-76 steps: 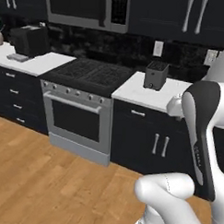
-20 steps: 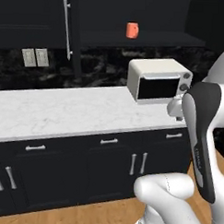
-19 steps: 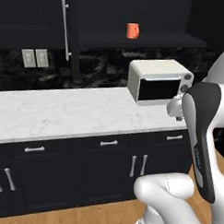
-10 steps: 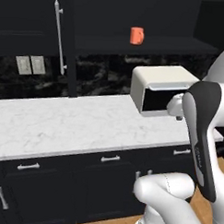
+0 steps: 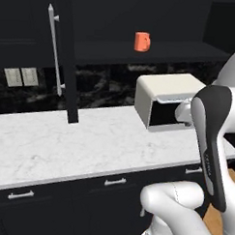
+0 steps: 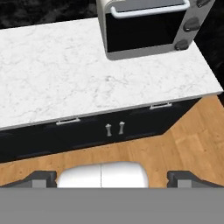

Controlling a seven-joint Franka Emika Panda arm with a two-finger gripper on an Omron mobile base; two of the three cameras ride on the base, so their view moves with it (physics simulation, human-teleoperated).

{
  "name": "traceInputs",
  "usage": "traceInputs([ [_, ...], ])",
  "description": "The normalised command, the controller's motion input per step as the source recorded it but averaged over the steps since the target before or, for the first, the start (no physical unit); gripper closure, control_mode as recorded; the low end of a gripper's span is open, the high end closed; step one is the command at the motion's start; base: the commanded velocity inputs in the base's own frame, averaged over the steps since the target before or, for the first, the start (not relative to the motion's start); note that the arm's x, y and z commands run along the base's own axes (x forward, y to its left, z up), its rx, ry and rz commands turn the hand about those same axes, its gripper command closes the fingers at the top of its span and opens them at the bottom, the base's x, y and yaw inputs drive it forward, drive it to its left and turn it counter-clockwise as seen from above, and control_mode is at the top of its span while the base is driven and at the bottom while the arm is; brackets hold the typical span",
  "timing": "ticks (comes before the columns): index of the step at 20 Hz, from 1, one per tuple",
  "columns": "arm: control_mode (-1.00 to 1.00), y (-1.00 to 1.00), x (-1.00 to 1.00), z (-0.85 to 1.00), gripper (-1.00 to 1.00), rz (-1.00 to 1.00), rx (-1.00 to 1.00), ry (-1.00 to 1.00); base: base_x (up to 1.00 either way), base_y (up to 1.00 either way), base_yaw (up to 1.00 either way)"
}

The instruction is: Gather all objects into one cabinet and sort the glasses and bowls to opposite sides.

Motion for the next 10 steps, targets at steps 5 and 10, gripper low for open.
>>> traceInputs([
  [5,1.0,0.0,0.0,0.0,-1.0,0.0,0.0,0.0,0.58,0.0,-0.13],
  [10,1.0,0.0,0.0,0.0,-1.0,0.0,0.0,0.0,0.58,-0.02,-0.02],
])
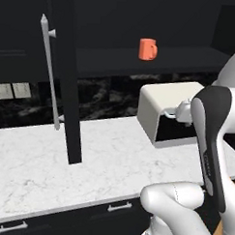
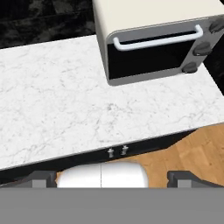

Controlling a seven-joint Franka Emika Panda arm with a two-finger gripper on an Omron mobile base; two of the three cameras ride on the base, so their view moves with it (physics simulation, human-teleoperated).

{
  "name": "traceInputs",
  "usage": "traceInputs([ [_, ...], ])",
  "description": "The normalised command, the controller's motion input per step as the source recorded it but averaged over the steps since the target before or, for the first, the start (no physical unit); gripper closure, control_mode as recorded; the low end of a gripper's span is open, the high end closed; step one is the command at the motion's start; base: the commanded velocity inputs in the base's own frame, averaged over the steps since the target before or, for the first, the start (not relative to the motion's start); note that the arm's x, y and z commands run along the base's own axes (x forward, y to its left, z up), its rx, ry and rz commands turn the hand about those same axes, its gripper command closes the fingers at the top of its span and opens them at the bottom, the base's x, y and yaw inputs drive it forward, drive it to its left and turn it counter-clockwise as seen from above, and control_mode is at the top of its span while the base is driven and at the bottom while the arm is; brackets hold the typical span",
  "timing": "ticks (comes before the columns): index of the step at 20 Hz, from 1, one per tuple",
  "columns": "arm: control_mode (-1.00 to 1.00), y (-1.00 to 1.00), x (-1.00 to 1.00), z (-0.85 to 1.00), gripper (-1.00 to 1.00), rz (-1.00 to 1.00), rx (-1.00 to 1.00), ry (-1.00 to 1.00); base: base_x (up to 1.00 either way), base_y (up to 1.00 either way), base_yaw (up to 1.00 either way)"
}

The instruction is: Gather all objects into one cabinet and sort the glasses and bowls to opposite sides.

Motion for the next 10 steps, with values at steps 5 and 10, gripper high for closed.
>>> traceInputs([
  [5,1.0,0.0,0.0,0.0,-1.0,0.0,0.0,0.0,0.39,-0.03,0.0],
  [10,1.0,0.0,0.0,0.0,-1.0,0.0,0.0,0.0,0.16,-0.18,0.02],
])
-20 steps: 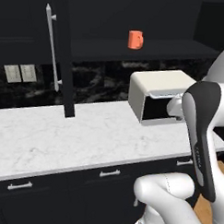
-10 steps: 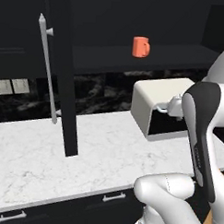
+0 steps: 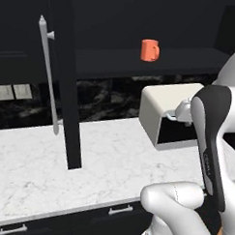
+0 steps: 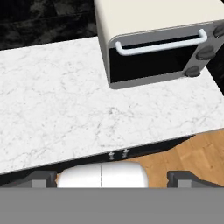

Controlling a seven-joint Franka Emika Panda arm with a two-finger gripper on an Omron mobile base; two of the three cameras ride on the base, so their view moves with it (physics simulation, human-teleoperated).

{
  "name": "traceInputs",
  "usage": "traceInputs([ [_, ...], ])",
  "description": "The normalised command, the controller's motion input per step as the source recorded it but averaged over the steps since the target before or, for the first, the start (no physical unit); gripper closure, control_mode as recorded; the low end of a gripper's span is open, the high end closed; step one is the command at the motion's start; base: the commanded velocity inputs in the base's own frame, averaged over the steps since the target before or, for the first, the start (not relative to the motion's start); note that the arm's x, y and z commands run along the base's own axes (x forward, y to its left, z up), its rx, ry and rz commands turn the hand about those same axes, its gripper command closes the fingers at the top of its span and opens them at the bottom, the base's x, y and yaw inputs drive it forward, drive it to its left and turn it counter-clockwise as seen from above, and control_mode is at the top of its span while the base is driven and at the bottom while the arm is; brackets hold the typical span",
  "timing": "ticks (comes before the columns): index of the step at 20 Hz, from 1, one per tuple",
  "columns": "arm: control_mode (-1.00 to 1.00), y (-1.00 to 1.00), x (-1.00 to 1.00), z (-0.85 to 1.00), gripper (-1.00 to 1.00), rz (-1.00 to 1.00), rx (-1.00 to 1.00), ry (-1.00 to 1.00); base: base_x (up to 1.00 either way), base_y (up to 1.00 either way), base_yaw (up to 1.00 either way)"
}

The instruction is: Gather all objects into one cabinet and sort the glasses and bowls to opposite sides.

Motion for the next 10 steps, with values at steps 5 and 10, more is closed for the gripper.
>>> traceInputs([
  [5,1.0,0.0,0.0,0.0,-1.0,0.0,0.0,0.0,0.29,-0.13,0.08],
  [10,1.0,0.0,0.0,0.0,-1.0,0.0,0.0,0.0,0.2,-0.04,0.04],
])
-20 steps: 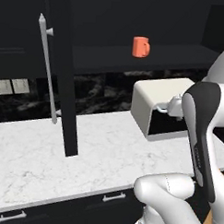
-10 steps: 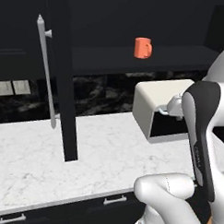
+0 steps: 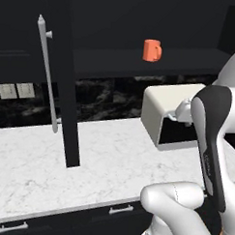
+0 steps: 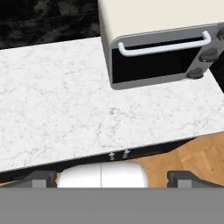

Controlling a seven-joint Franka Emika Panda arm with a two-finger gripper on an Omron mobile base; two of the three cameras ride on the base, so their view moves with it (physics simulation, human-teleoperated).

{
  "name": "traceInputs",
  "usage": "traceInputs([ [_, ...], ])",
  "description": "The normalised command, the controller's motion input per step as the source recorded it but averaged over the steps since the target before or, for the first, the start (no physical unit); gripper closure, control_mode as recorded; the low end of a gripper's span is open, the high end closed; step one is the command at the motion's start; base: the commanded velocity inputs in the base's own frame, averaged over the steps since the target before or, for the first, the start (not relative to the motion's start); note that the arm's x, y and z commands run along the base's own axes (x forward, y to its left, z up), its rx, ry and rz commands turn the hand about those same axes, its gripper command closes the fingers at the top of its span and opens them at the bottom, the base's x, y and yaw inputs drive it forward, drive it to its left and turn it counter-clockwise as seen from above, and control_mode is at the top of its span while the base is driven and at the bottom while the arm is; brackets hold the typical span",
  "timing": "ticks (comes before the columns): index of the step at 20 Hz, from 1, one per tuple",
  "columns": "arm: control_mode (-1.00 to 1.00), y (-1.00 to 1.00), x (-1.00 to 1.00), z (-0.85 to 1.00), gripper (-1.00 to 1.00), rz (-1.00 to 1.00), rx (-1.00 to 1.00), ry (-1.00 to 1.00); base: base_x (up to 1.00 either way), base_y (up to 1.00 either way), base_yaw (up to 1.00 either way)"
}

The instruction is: Gather all objects into one cabinet and sort the glasses and bowls to opposite sides.

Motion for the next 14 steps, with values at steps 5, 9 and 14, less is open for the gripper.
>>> traceInputs([
  [5,-1.0,0.0,-0.02,0.13,-1.0,0.0,0.0,-0.11,0.0,0.0,0.0],
  [9,-1.0,-0.08,-0.04,0.47,-1.0,0.03,0.05,-0.38,0.0,0.0,0.0],
  [14,-1.0,-0.13,0.0,0.5,-1.0,0.06,0.06,-0.37,0.0,0.0,0.0],
])
